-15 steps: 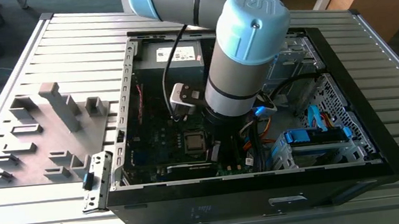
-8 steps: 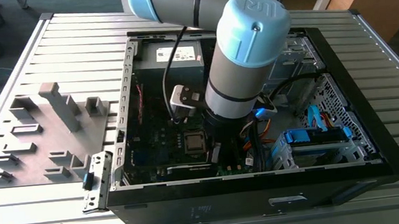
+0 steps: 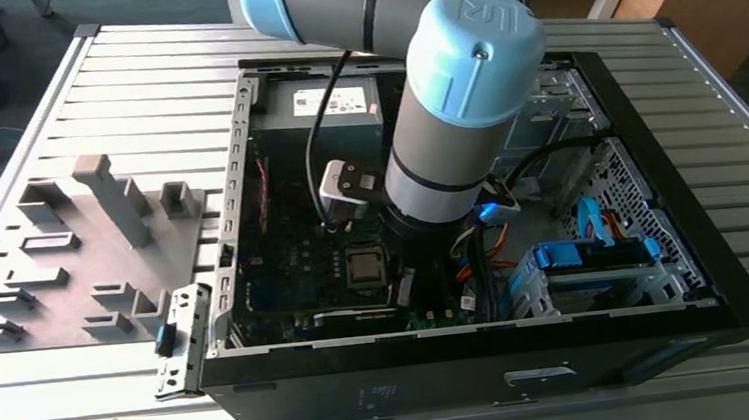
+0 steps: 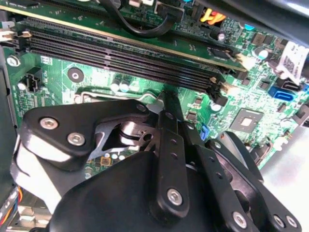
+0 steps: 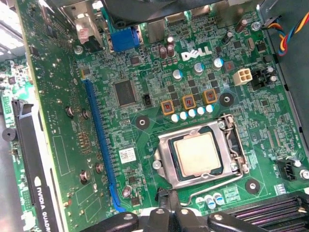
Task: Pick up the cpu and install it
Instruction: 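Install the first cpu locking lever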
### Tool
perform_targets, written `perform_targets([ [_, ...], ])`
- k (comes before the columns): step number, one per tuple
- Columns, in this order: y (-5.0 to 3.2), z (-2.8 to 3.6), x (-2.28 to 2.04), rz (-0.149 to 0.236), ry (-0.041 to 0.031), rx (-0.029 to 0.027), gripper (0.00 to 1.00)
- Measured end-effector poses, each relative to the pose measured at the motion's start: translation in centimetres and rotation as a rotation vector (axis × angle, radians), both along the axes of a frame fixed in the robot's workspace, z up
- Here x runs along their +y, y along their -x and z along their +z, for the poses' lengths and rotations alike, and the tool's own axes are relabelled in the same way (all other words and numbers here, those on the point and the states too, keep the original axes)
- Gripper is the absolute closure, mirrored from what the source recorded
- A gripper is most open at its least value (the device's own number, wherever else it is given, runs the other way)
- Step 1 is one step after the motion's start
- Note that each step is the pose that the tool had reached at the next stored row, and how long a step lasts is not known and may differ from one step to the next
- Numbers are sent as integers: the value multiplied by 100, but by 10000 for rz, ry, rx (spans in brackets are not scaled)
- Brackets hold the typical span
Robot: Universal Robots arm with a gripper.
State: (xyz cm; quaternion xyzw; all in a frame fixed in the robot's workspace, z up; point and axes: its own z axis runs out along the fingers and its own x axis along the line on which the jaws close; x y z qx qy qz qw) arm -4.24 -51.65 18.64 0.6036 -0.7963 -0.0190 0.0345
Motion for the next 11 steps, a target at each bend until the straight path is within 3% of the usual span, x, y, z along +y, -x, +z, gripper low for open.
perform_targets([
  [4,4,1,0,1,-10,-2,89],
  [11,50,3,0,2,-176,0,89],
])
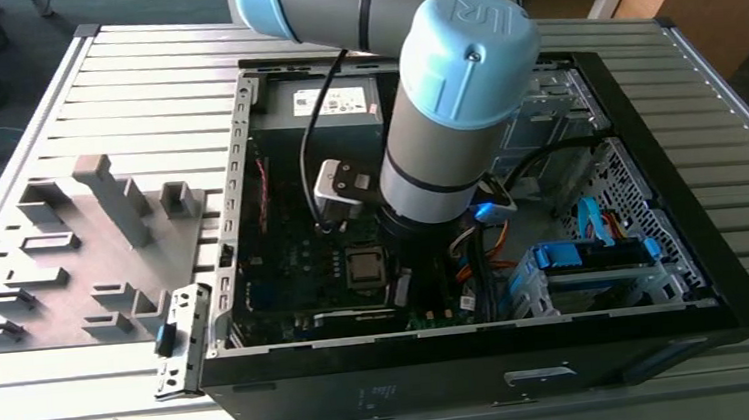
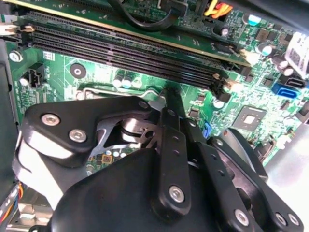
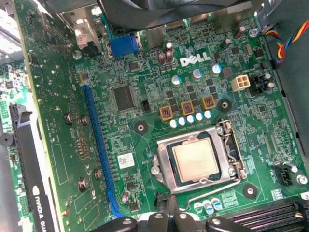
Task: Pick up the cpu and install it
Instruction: 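Install the first cpu locking lever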
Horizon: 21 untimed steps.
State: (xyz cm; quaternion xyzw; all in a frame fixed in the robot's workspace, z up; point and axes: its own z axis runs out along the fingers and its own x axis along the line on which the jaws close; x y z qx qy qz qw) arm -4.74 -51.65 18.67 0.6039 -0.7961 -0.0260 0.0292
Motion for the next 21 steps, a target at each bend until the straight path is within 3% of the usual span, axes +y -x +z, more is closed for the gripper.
perform_targets([
  [4,4,52,4,-7,-75,-2,89],
  [9,2,133,0,-3,-54,0,89],
  [21,-28,161,0,-2,-53,1,89],
])
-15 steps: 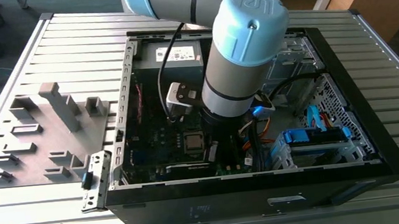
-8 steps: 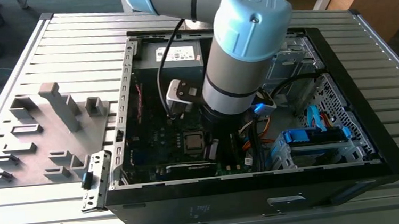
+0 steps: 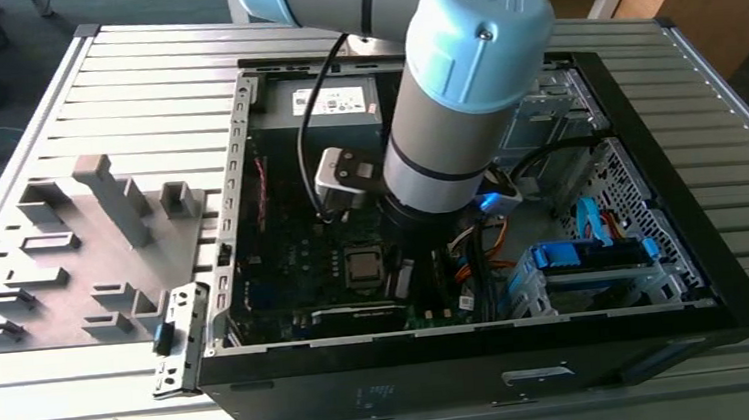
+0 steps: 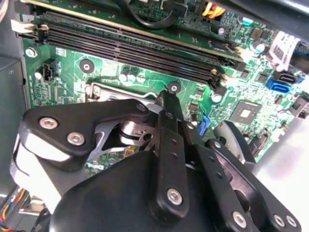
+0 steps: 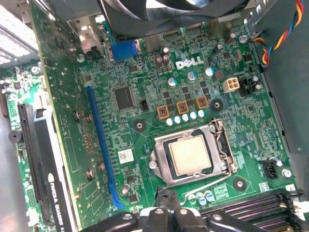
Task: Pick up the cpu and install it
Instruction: 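Install the first cpu locking lever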
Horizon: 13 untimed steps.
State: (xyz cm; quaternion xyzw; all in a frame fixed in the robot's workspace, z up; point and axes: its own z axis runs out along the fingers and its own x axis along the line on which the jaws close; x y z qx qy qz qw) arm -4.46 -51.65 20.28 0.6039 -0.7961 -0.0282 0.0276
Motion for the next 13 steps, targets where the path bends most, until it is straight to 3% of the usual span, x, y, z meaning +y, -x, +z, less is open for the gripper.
perform_targets([
  [13,-45,-11,44,0,1,-1,89],
])
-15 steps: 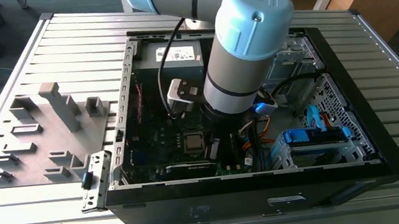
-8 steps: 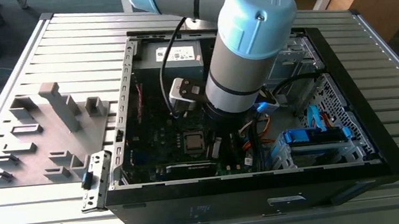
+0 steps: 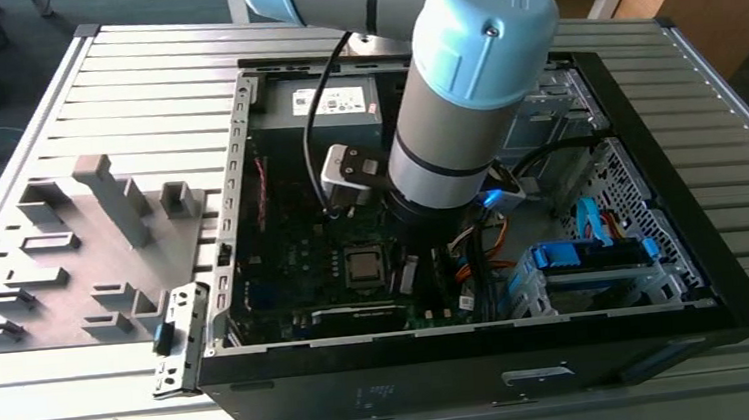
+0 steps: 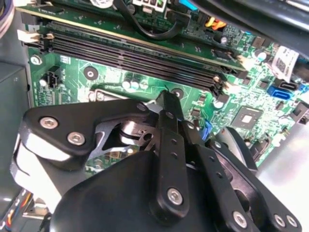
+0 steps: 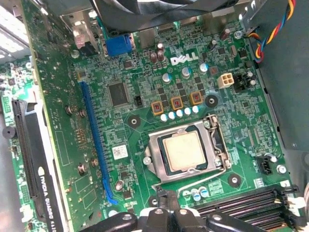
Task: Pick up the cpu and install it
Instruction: 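Install the first cpu locking lever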
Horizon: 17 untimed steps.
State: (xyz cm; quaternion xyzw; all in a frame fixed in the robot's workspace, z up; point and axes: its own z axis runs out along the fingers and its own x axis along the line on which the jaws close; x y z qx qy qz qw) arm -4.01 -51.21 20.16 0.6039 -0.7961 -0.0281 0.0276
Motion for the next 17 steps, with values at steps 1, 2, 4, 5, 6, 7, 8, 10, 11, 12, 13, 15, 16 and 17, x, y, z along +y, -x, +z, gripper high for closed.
perform_targets([
  [1,0,-1,3,1,-1,-1,89],
  [2,0,-1,5,0,-2,-1,89],
  [4,1,0,8,-1,0,0,89],
  [5,2,2,11,-1,1,0,89],
  [6,3,6,15,-1,1,0,89],
  [7,3,12,17,0,0,0,89],
  [8,3,19,20,0,1,1,89],
  [10,8,24,30,-1,1,0,89],
  [11,13,24,39,-1,-1,-1,89],
  [12,21,25,52,0,1,0,89],
  [13,29,25,64,0,0,0,89],
  [15,43,25,85,-1,0,0,89],
  [16,47,26,92,0,0,0,89],
  [17,51,32,96,-1,-1,0,89],
])
